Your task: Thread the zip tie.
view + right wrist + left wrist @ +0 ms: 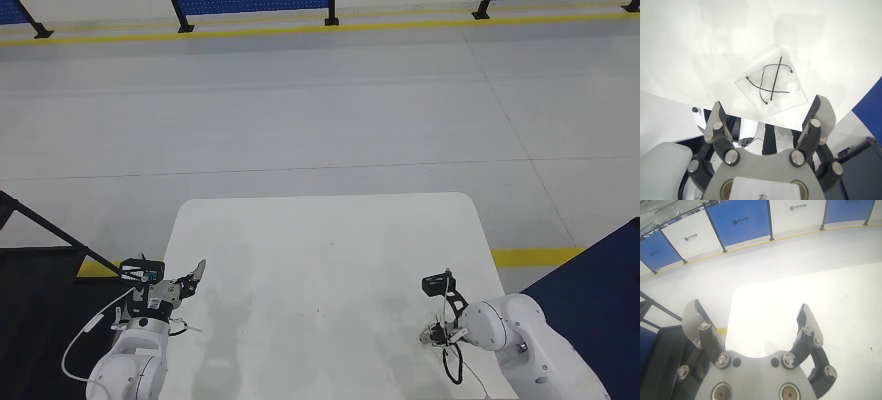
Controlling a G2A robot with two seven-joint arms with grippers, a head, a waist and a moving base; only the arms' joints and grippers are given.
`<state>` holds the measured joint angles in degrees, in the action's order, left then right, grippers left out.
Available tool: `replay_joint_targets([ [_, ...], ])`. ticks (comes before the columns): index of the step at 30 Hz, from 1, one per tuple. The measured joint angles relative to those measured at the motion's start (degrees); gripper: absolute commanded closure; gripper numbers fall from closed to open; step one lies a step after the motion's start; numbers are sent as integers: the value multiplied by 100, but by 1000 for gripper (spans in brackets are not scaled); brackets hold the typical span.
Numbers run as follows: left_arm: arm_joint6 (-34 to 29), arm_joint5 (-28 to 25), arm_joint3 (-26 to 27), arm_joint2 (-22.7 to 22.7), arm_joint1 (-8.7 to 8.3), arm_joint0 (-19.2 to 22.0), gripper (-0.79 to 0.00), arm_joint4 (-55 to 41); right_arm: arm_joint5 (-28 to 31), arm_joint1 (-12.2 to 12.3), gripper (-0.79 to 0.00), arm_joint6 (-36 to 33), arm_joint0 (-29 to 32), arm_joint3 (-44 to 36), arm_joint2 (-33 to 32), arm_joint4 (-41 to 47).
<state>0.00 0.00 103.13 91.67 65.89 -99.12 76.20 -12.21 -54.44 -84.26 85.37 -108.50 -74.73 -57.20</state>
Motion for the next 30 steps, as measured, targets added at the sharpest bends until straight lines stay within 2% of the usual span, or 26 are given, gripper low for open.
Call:
replay_joint_targets([
  [4, 0, 0, 0, 0, 0, 0, -785, 0, -226, -17, -785, -203, -39, -68, 61, -69],
  [18, 0, 0, 0, 0, 0, 0, -785, 0, -410, -32, -785, -130, -7, 79, -28, 28],
  [20, 0, 0, 0, 0, 0, 0, -785, 0, -452, -35, -665, -129, -8, 80, -50, 39],
  [24, 0, 0, 0, 0, 0, 0, -785, 0, -513, -41, -517, -52, 17, 86, -114, 88],
  [25, 0, 0, 0, 0, 0, 0, -785, 0, -514, -42, -508, -33, 24, 96, -120, 91],
  [28, 0, 0, 0, 0, 0, 0, -785, 0, -505, -48, -403, 14, 28, 154, -117, 108],
  [30, 0, 0, 0, 0, 0, 0, -785, 0, -493, -56, -379, 41, 16, 185, -101, 146],
])
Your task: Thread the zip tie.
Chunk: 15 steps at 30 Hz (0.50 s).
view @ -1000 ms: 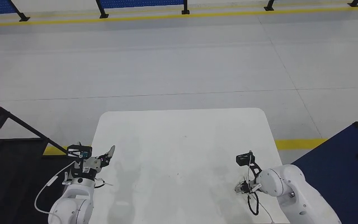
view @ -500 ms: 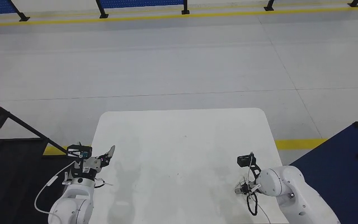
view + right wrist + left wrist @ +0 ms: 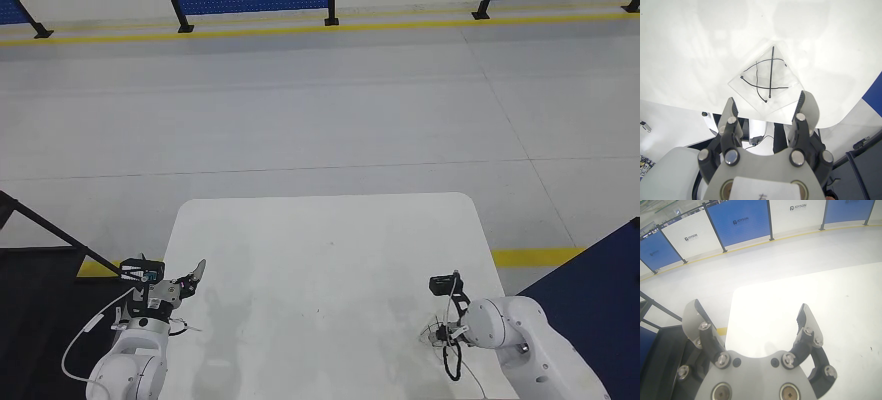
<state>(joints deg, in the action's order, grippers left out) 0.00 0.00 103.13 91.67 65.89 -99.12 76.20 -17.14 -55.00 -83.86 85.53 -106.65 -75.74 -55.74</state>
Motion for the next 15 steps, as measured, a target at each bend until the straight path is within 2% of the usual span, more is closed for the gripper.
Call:
replay_joint_targets([
  [15, 0, 0, 0, 0, 0, 0, -785, 0, -16, -75, -305, 259, -176, 414, 275, 37],
])
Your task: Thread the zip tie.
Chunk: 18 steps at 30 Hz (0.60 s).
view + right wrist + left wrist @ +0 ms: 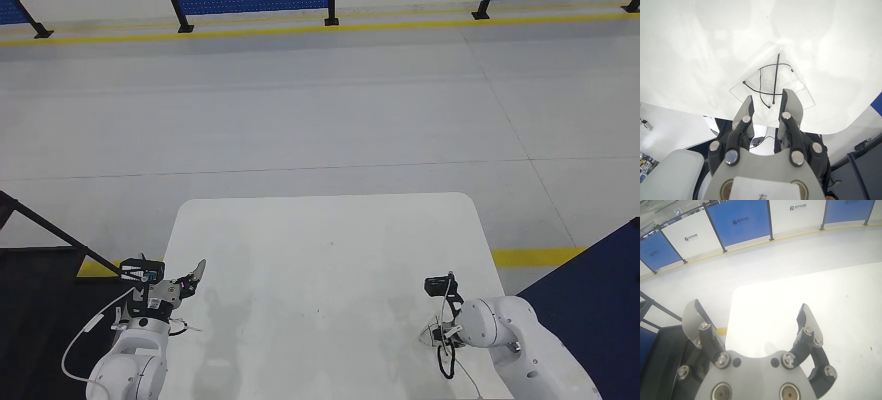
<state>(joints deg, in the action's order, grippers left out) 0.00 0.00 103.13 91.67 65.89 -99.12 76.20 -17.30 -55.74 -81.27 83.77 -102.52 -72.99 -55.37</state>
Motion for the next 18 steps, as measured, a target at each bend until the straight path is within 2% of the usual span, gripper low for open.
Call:
replay_joint_targets([
  [18, 0, 0, 0, 0, 0, 0, -785, 0, -83, -98, -249, 244, -257, 617, 265, 77],
])
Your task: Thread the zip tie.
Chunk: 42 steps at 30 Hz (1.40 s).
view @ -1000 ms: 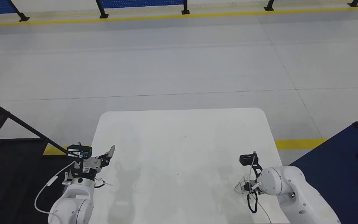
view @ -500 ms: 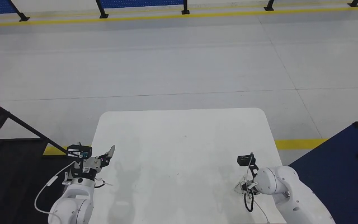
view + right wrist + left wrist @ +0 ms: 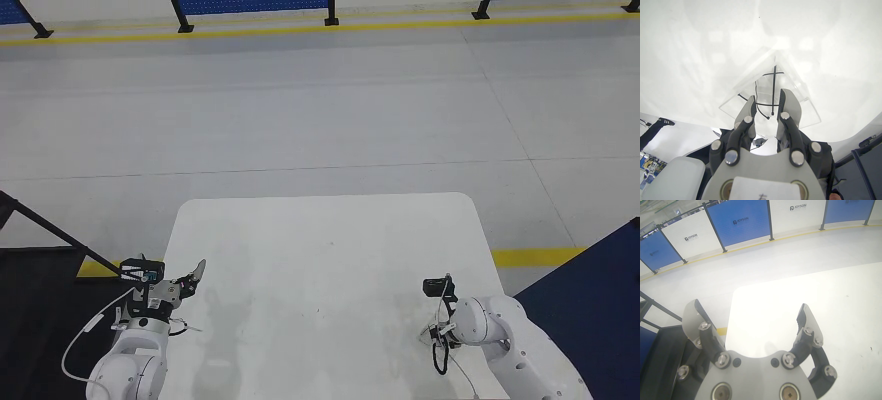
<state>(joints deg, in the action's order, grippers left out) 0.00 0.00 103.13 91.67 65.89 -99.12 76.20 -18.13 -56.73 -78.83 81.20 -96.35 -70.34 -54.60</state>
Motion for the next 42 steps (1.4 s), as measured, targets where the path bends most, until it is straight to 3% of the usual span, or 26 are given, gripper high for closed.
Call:
replay_joint_targets([
  [17, 0, 0, 0, 0, 0, 0, -785, 0, -18, -46, -151, -10, -102, 191, 97, -57],
  [32, 0, 0, 0, 0, 0, 0, -785, 0, -24, -42, -172, -19, -8, -5, -14, -151],
  [42, 0, 0, 0, 0, 0, 0, -785, 0, -26, -37, -114, -98, 74, -34, -74, -272],
])
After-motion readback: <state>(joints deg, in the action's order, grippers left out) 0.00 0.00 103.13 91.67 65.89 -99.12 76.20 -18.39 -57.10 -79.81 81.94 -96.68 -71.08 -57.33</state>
